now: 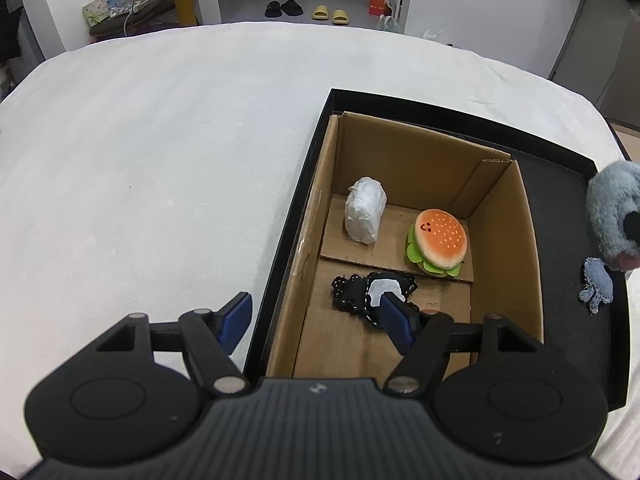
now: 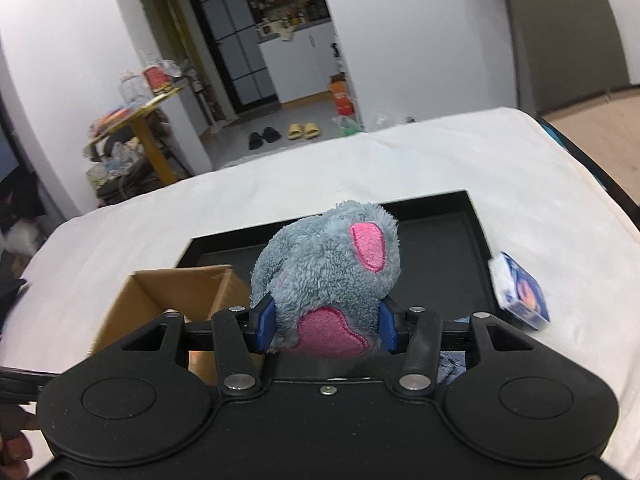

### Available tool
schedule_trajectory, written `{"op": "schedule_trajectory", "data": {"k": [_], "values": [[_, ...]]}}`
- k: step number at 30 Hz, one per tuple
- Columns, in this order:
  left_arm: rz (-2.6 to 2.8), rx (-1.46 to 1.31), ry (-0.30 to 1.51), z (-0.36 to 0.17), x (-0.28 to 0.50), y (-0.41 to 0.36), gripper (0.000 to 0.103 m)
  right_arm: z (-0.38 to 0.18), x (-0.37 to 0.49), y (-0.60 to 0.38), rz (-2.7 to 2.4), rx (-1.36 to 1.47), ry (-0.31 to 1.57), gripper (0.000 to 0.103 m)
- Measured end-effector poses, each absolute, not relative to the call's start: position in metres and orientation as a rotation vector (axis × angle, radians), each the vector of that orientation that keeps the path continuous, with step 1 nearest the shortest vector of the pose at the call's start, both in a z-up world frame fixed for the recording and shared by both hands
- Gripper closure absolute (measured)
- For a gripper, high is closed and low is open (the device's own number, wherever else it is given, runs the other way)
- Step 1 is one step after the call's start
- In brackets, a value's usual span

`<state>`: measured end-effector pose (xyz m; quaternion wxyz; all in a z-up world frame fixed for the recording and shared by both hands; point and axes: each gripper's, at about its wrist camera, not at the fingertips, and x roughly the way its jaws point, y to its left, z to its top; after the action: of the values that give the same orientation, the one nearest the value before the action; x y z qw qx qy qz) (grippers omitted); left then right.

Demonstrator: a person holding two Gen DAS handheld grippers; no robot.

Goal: Organize soft objects
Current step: 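Lift the plush mouse with the right gripper and carry it over the box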

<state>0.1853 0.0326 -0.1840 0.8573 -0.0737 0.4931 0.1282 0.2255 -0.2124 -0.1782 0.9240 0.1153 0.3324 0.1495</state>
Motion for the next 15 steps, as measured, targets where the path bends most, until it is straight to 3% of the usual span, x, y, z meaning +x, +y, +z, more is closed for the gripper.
{"op": "schedule_trajectory", "data": {"k": [15], "values": [[0.215, -0.169, 1.022, -0.176, 0.177, 0.038, 0.038, -0.161, 0.219, -0.175, 0.487, 0.185, 0.691, 0.055]]}}
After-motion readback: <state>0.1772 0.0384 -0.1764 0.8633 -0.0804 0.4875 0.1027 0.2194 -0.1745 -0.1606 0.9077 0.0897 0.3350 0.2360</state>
